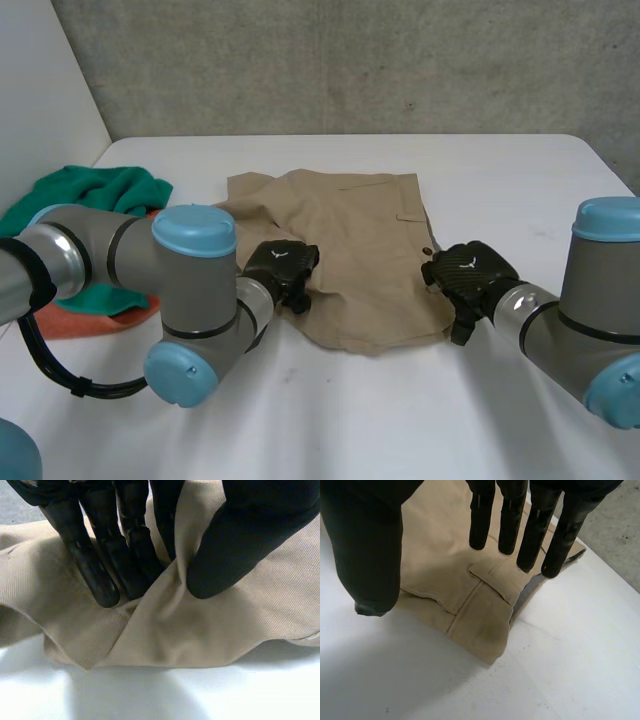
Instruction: Fold the laundry.
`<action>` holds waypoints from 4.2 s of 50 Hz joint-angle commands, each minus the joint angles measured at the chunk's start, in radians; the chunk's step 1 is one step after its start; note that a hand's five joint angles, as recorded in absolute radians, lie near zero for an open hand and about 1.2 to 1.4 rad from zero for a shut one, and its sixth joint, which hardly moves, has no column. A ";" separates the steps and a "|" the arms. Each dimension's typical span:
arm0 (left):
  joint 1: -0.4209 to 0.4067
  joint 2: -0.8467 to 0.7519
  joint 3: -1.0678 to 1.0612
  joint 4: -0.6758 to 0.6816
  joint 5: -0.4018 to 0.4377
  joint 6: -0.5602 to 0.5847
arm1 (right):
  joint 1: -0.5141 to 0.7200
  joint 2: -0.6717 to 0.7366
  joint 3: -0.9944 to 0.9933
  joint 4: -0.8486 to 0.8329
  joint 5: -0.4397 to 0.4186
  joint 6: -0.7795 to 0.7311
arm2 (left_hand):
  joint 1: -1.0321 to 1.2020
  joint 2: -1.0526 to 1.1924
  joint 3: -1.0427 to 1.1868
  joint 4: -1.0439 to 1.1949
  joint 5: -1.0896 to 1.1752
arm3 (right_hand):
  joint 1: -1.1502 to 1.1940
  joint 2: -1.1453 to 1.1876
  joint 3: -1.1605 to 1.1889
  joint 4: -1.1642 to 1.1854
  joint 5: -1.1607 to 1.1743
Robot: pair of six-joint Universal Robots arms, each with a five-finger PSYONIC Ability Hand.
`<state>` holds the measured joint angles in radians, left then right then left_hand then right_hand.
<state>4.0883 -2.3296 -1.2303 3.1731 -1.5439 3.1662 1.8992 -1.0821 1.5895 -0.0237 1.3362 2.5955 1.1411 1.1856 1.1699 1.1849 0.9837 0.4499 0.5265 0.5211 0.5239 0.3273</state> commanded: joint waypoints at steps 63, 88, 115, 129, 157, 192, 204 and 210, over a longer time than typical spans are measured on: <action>0.171 0.662 -0.658 -0.084 -0.092 0.214 | 0.001 -0.053 -0.006 0.091 -0.003 -0.005 | -0.202 -0.247 -0.231 -0.246 -0.219 | 0.281 0.204 0.210 0.207 0.229; 0.224 0.385 -0.528 0.041 0.022 0.031 | 0.008 -0.051 0.027 0.082 -0.006 -0.002 | -0.496 -0.541 -0.525 -0.540 -0.513 | 0.281 0.204 0.210 0.207 0.229; 0.153 0.167 -0.342 0.114 -0.104 0.046 | 0.027 -0.048 0.043 0.061 -0.003 0.002 | 0.073 0.028 0.044 0.029 0.056 | 0.281 0.204 0.210 0.207 0.229; 0.152 0.375 -0.408 0.128 -0.110 0.049 | 0.015 -0.050 0.014 0.065 0.017 0.040 | 0.255 0.211 0.226 0.211 0.238 | 0.161 0.084 0.090 0.087 0.109; 0.218 0.595 -0.512 0.134 -0.094 0.181 | 0.026 0.093 -0.049 -0.004 0.014 0.084 | 0.255 0.211 0.226 0.211 0.238 | 0.328 0.251 0.257 0.254 0.276; 0.009 0.898 -0.710 -0.472 -0.032 0.497 | -0.126 -0.464 0.125 0.665 -0.002 -0.469 | 0.255 0.211 0.226 0.211 0.238 | 0.946 0.870 0.875 0.872 0.894; 0.024 0.765 -0.623 -0.274 -0.045 0.508 | -0.160 -0.394 0.135 0.570 -0.060 -0.463 | -0.813 -0.857 -0.842 -0.857 -0.830 | 0.946 0.870 0.875 0.872 0.894; 0.124 0.719 -0.563 -0.161 -0.033 0.492 | -0.163 -0.372 0.165 0.550 -0.066 -0.459 | -0.793 -0.837 -0.822 -0.837 -0.810 | 0.946 0.870 0.875 0.872 0.894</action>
<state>4.1199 -1.5530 -1.8522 2.8925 -1.5845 3.6705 1.7366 -1.4854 1.7270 0.5553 1.2745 2.1328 0.3208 0.3657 0.3723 0.3659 0.1901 0.9406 1.1672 1.1875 1.1890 0.9970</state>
